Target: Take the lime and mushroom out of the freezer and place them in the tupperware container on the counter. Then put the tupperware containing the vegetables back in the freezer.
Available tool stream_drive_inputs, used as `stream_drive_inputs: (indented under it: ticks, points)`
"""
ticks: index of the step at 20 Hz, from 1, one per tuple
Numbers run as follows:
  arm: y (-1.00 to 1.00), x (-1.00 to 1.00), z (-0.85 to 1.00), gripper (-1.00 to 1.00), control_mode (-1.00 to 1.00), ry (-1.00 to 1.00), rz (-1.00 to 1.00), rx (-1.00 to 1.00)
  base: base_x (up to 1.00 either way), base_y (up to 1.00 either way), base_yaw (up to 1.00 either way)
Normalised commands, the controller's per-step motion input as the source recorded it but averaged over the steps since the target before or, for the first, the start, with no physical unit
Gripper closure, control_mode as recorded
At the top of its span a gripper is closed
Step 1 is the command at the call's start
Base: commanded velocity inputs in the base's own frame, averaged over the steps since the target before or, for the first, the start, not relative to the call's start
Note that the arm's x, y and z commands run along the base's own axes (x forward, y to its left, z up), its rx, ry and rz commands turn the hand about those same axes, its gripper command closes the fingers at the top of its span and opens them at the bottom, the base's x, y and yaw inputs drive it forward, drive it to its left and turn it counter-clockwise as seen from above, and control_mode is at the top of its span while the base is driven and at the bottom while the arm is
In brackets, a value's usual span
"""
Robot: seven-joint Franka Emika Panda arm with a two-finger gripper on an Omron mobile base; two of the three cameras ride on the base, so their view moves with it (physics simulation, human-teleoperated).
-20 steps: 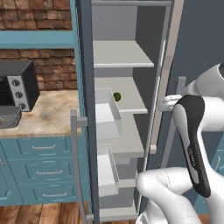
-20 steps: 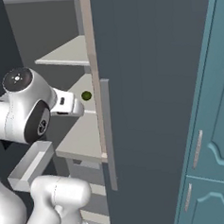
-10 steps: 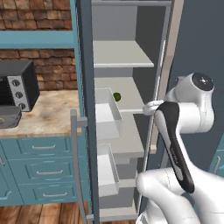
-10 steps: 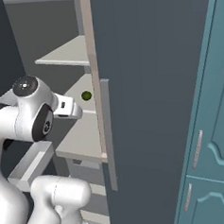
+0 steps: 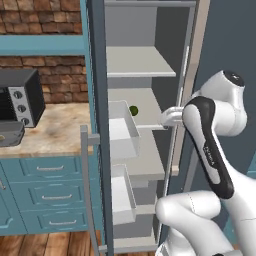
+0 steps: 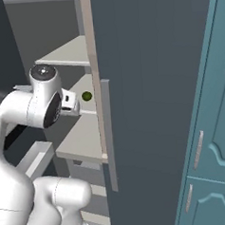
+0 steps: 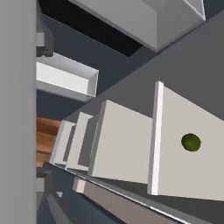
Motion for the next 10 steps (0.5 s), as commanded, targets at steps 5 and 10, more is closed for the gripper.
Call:
stream_drive_inputs:
  ticks: [5,10]
  points:
    - [0.72,0.00,0.00,-1.00,-1.00,0.08,0.03,0.00,0.00,0.00,0.00]
    - [0.17,0.00,-0.03,-1.00,-1.00,0.01,0.00,0.00,0.00,0.00,0.00]
